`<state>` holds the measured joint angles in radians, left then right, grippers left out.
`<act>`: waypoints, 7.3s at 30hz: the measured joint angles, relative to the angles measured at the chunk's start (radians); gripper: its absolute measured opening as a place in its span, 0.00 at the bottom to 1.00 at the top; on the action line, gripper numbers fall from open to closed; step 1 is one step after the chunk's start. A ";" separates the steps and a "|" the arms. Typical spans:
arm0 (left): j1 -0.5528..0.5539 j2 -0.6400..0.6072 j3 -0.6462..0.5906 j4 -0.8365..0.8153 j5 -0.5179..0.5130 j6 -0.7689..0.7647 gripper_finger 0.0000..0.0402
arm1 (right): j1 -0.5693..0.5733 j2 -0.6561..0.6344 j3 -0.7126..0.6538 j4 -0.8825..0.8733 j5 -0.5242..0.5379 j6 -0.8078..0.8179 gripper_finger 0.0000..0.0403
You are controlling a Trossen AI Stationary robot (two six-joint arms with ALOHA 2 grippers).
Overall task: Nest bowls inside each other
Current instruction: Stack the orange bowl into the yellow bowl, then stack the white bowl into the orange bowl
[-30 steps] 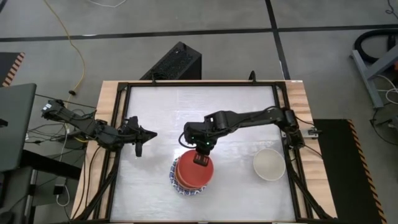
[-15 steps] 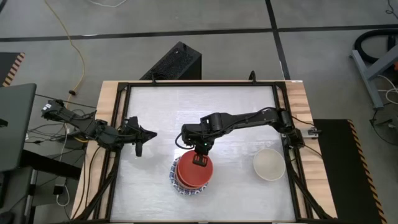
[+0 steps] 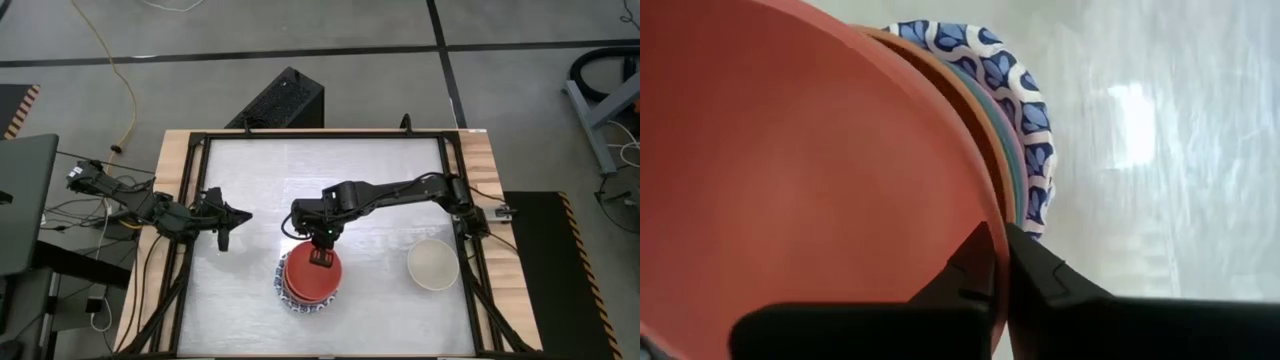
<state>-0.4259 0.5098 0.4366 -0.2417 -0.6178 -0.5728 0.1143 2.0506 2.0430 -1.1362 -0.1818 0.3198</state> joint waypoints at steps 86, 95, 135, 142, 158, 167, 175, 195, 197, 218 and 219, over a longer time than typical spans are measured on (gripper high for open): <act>0.000 0.000 0.000 0.006 0.010 0.000 0.00 | -0.064 -0.010 0.144 -0.429 0.163 -0.136 0.07; 0.000 0.000 0.000 0.004 0.010 -0.013 0.00 | -0.115 -0.227 0.029 -0.431 0.266 -0.137 0.04; 0.000 0.000 0.000 -0.015 -0.037 -0.015 0.00 | -0.173 -0.986 -1.209 -0.164 0.180 0.081 0.65; 0.000 0.001 0.000 -0.016 -0.037 -0.015 0.00 | -0.147 -0.957 -1.209 -0.133 0.154 -0.015 0.65; 0.000 0.000 0.000 -0.039 -0.078 -0.015 0.00 | 0.065 -0.931 -1.214 -0.099 0.128 0.010 0.65; 0.000 0.000 0.000 -0.041 -0.078 -0.015 0.00 | 0.075 -0.930 -1.372 -0.018 0.100 0.136 0.64; 0.000 0.000 0.000 -0.041 -0.078 -0.013 0.00 | 0.075 -0.931 -1.422 0.048 0.062 0.187 0.41; 0.000 0.001 0.000 -0.063 -0.078 0.001 0.00 | -0.012 -0.930 -1.236 0.101 -0.022 0.437 0.01; 0.000 0.001 0.000 -0.063 -0.078 0.001 0.00 | -0.048 -0.930 -1.209 0.099 -0.022 0.503 0.01; 0.000 0.000 0.000 -0.059 -0.076 0.029 0.00 | -0.293 -0.674 -0.998 0.342 0.024 0.719 0.01; 0.000 0.000 0.000 -0.059 -0.072 0.029 0.00 | -0.288 -0.644 -0.950 0.325 0.024 0.691 0.01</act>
<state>-0.4259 0.5102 0.4366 -0.3004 -0.6897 -0.5438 -0.1737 1.4068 1.0928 -0.8116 -0.1574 1.0111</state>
